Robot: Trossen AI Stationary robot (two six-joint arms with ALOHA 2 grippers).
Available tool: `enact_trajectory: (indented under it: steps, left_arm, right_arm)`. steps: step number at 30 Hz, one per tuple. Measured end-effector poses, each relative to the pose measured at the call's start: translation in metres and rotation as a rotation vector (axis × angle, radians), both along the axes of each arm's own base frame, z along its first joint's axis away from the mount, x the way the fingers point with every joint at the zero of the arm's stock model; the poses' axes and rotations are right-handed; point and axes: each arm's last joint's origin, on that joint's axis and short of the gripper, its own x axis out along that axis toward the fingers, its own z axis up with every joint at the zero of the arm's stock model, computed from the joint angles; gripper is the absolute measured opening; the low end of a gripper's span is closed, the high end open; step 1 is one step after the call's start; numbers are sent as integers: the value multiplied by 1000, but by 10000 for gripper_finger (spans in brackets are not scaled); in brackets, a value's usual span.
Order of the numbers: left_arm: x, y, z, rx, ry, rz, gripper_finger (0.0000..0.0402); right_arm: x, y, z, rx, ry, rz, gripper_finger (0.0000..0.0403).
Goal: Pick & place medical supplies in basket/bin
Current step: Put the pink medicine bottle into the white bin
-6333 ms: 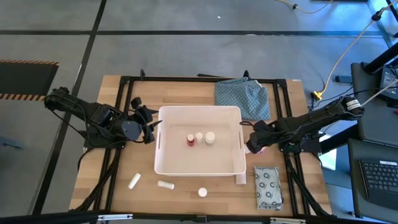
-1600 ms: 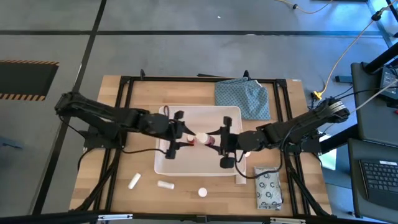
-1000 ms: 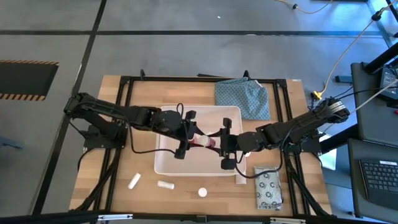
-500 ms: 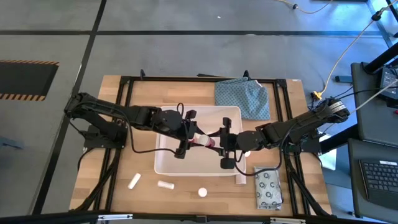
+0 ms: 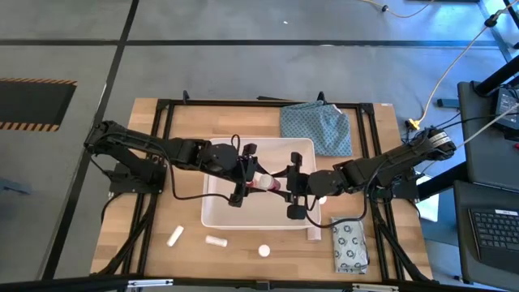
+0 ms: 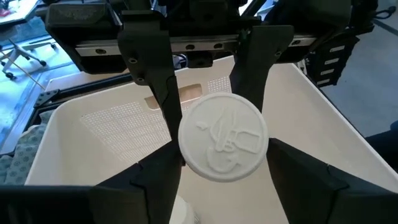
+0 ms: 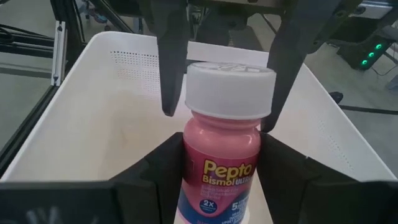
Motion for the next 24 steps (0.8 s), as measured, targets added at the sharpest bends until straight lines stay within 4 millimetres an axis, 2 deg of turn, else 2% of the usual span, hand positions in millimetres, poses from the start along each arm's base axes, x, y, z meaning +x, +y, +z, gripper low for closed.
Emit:
enact_trajectory:
  steps: [14,24]
  left_arm:
    - [2,0,4,-27,-44,24,220]
    - [4,-1,2,-14,-36,23,200]
  right_arm:
    - [1,-4,-1,21,4,-22,174]
    - [0,-4,-4,2,32,-13,174]
